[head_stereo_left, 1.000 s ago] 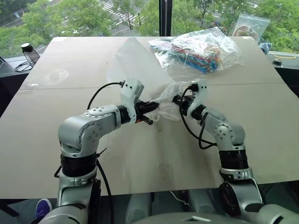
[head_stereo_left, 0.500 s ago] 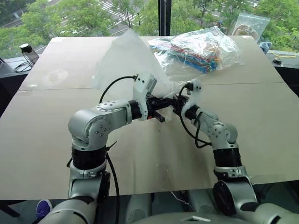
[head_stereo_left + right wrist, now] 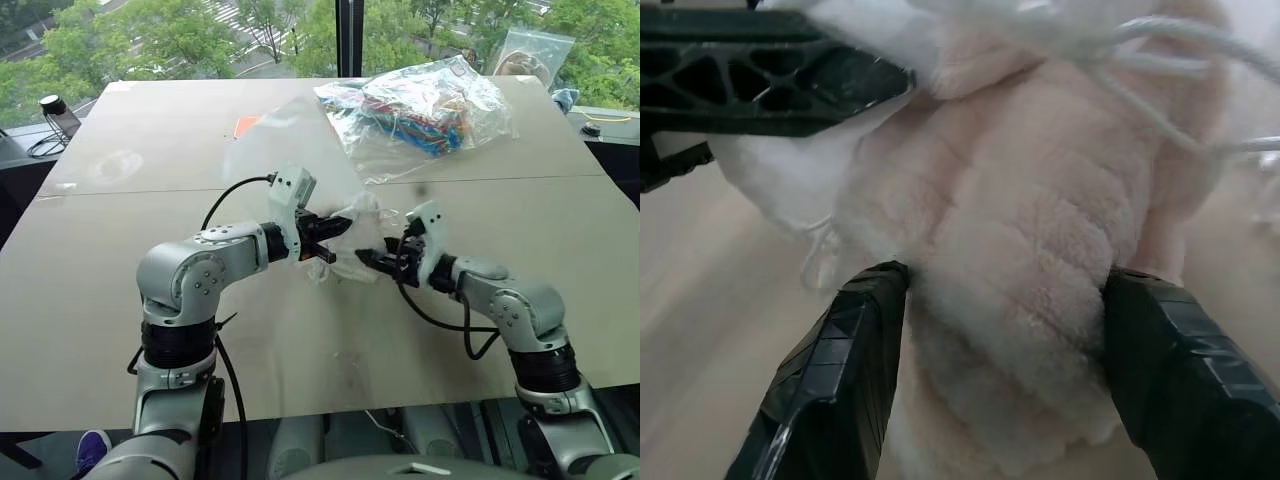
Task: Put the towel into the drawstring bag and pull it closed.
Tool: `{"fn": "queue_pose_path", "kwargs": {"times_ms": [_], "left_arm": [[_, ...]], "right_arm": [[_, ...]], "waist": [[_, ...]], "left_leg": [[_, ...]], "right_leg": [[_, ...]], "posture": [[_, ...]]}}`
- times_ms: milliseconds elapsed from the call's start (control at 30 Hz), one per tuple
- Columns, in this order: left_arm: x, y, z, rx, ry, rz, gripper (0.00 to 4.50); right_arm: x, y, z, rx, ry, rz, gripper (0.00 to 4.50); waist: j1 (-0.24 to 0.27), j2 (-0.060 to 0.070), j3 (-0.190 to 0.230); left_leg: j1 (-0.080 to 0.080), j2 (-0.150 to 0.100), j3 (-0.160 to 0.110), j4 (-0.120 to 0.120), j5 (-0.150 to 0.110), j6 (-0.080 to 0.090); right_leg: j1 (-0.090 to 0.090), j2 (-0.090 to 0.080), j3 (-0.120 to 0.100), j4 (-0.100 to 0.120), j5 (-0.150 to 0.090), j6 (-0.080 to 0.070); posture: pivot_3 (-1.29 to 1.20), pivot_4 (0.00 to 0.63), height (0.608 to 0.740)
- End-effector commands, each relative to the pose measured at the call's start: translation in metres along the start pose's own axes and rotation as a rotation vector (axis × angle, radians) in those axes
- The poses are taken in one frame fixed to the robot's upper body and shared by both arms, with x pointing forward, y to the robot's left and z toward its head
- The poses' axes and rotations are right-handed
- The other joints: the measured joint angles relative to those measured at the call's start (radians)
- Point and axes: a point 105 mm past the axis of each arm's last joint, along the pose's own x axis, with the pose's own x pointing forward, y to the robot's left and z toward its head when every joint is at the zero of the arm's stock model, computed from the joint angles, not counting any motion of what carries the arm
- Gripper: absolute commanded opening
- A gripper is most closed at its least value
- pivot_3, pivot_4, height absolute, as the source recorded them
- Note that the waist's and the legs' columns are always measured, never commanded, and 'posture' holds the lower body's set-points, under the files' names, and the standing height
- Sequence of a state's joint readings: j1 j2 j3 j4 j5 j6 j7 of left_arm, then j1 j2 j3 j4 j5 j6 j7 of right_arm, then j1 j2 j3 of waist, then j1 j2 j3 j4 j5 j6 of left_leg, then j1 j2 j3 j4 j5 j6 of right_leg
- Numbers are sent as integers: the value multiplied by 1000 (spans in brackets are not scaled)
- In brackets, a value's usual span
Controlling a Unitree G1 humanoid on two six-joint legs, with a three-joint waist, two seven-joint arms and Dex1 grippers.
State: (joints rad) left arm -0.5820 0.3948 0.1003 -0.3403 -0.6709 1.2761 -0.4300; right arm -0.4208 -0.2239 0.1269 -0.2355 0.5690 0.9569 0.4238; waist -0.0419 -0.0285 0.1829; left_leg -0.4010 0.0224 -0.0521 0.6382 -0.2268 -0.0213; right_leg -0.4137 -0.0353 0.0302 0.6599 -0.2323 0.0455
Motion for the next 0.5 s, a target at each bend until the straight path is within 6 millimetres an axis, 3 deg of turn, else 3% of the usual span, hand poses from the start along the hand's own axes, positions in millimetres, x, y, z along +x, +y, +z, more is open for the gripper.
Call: {"fn": "queue_pose_path", "kwargs": {"times_ms": [33, 167, 367, 500], "left_arm": [[-1, -8, 6, 38, -19, -28, 0], [-4, -8, 1, 32, -1, -25, 0], [-12, -10, -6, -22, 23, -48, 0], [-17, -33, 1, -123, -7, -212, 0]], "right_arm": [[17, 2, 14, -38, -69, -9, 1970], [31, 9, 37, -53, -220, 34, 50], [40, 16, 64, 21, -391, 106, 50], [49, 18, 73, 72, -441, 145, 50]], "waist": [[0, 0, 0], [-1, 0, 0], [1, 0, 0], [1, 0, 0]], "left_leg": [[0, 0, 0, 0, 0, 0], [0, 0, 0, 0, 0, 0], [0, 0, 0, 0, 0, 0], [0, 0, 0, 0, 0, 0]], "right_leg": [[0, 0, 0, 0, 0, 0], [0, 0, 0, 0, 0, 0], [0, 0, 0, 0, 0, 0], [0, 0, 0, 0, 0, 0]], "posture": [[0, 150, 734], [0, 150, 734], [0, 150, 734], [0, 150, 734]]}}
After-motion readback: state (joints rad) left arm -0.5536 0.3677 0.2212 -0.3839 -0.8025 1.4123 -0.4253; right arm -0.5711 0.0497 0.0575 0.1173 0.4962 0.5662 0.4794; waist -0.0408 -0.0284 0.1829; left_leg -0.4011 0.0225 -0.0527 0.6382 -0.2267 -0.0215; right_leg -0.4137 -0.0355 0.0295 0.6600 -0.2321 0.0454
